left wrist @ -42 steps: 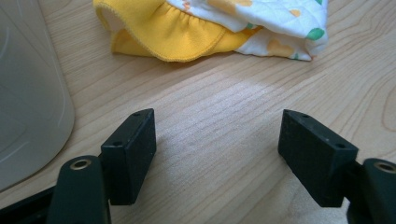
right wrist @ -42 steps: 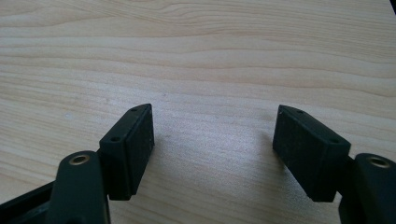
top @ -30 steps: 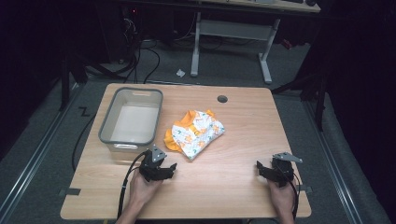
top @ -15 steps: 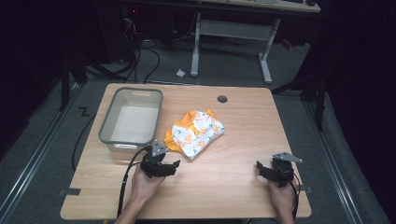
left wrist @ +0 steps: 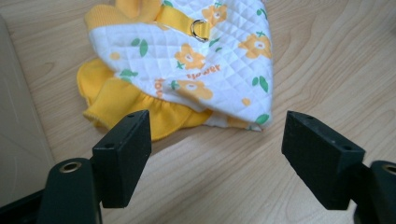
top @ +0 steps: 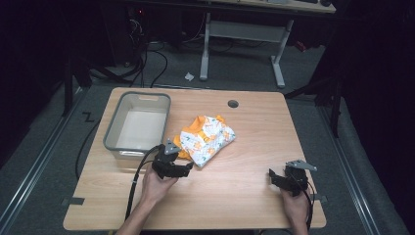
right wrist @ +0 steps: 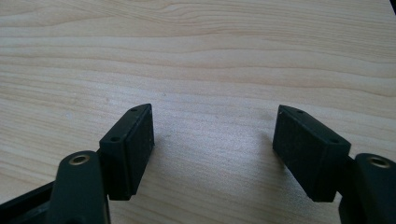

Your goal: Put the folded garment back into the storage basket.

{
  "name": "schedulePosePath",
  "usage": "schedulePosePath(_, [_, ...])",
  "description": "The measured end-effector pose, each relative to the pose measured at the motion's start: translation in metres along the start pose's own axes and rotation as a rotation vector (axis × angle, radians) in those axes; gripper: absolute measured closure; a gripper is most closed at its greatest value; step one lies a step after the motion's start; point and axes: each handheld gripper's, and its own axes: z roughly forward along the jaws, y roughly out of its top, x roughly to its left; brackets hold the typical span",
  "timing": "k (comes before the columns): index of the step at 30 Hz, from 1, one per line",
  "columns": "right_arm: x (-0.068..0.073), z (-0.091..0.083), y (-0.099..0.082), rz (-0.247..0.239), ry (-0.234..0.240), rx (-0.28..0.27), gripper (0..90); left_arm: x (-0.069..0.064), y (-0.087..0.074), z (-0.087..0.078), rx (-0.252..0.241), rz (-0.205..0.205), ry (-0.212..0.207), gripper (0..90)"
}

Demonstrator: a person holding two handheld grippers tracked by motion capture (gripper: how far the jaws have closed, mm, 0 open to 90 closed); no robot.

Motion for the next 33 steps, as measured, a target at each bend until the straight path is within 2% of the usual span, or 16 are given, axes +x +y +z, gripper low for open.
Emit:
schedulePosePath(12, [0.0, 0.0, 0.0, -0.002, 0.0, 0.0, 29.7, 0.004, 0.027, 0.009, -0.003, -0.016, -0.007, 20.7])
schedulePosePath(16, [0.0, 0.0, 0.0, -0.001, 0.0, 0.0, 29.6, 0.004, 0.036, 0.011, -0.014, -0.02, 0.011, 18.7])
schedulePosePath(18, [0.0, 0.0, 0.0, -0.002, 0.0, -0.001, 29.6, 0.004, 0.044, 0.014, 0.0, -0.008, 0.033, 19.0])
schedulePosePath(25, [0.0, 0.0, 0.0, 0.0, 0.0, 0.0, 29.6, 0.005, 0.057, 0.022, -0.001, -0.001, 0.038, 19.1])
schedulePosePath(30, [0.0, 0.0, 0.0, -0.002, 0.0, 0.0, 29.6, 0.008, 0.063, 0.03, 0.019, -0.011, 0.046, 18.8])
schedulePosePath(33, [0.0, 0.0, 0.0, -0.001, 0.001, 0.0, 29.6, 0.009, 0.067, 0.035, 0.017, -0.006, 0.035, 15.6])
